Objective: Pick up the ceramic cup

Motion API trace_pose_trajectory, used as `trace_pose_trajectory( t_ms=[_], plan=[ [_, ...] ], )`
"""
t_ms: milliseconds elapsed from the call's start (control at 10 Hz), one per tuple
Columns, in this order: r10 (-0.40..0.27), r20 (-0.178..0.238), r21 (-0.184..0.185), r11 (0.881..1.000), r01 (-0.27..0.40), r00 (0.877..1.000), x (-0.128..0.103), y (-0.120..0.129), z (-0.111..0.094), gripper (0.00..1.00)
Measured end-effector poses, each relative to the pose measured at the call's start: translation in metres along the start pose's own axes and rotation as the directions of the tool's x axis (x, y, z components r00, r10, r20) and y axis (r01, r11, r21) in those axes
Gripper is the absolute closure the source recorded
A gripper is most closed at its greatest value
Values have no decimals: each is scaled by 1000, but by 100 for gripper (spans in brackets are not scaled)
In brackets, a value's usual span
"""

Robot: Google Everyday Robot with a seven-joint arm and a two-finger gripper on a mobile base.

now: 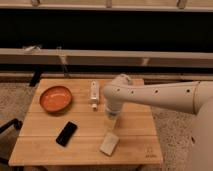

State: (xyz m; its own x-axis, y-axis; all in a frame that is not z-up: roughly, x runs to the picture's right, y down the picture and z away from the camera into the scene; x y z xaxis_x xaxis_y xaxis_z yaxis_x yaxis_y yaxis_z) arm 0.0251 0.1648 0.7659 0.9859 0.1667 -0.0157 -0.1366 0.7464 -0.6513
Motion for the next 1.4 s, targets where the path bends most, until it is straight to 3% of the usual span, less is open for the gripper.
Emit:
trace_pose_trajectory(
  t_ms=[600,900,1200,1400],
  plan=[
    [-15,-3,-13,1000,15,1000,-2,-3,-10,96],
    [-30,16,20,999,29,999,-1,-6,-32,100],
    [-36,50,79,996,32,998,3,-11,-57,100],
    [-60,92,113,992,50,994,8,-12,-72,100]
  ],
)
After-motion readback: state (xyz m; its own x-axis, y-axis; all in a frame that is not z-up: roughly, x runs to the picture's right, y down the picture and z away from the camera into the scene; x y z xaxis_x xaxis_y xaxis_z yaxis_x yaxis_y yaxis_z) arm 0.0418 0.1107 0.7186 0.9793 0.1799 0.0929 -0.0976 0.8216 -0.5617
